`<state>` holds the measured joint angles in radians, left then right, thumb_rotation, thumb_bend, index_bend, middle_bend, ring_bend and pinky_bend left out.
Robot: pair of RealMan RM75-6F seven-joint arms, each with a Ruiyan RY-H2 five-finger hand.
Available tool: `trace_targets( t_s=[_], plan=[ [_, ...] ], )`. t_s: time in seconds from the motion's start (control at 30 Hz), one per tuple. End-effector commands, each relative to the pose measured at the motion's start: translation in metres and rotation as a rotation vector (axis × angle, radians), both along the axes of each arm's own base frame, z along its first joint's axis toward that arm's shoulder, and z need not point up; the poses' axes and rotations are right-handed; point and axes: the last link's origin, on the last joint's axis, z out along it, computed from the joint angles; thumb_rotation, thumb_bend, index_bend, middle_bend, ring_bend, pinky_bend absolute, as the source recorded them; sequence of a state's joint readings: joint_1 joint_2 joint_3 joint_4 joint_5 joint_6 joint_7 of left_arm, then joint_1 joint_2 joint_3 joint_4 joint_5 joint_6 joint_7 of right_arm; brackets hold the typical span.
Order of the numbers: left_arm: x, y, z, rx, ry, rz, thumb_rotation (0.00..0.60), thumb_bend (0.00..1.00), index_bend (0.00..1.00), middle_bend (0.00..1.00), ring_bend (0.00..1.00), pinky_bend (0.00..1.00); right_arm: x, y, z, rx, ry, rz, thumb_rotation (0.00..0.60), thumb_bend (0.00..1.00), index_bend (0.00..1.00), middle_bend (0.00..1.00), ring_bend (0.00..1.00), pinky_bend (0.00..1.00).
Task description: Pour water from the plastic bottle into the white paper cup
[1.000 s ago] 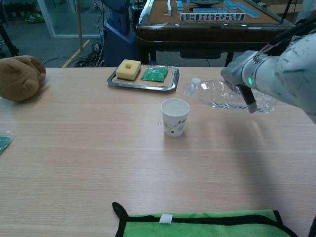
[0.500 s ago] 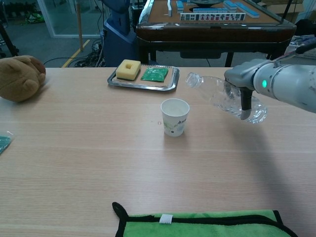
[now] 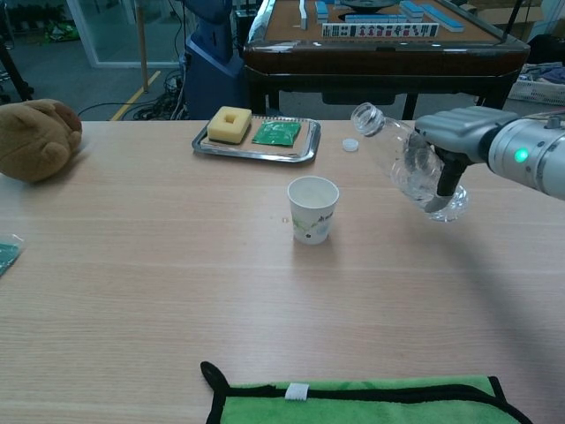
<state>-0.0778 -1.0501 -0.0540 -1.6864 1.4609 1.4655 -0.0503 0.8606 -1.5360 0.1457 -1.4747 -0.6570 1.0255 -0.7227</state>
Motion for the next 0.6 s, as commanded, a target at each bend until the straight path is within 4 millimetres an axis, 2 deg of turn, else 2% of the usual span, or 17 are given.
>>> trace_targets(
  t_s=[0.03,0.33,0.6],
  plan=[
    [0.000,0.000,-0.003,-0.009,0.008,0.000,0.600,0.07,0.38,0.19,0.27,0.49,-0.022,0.013,0.002,-0.006,-0.094,0.010,0.600,0.24,0.63,0.64,0.52,0.51],
    [-0.001,0.000,-0.007,-0.017,0.017,0.001,0.600,0.07,0.38,0.19,0.27,0.49,-0.049,0.024,-0.004,-0.053,-0.273,0.037,0.600,0.24,0.64,0.64,0.52,0.51],
    [-0.002,0.000,-0.006,-0.016,0.014,0.009,0.600,0.07,0.38,0.19,0.27,0.49,-0.069,0.029,-0.021,-0.080,-0.410,0.030,0.600,0.24,0.64,0.64,0.52,0.51]
  ],
)
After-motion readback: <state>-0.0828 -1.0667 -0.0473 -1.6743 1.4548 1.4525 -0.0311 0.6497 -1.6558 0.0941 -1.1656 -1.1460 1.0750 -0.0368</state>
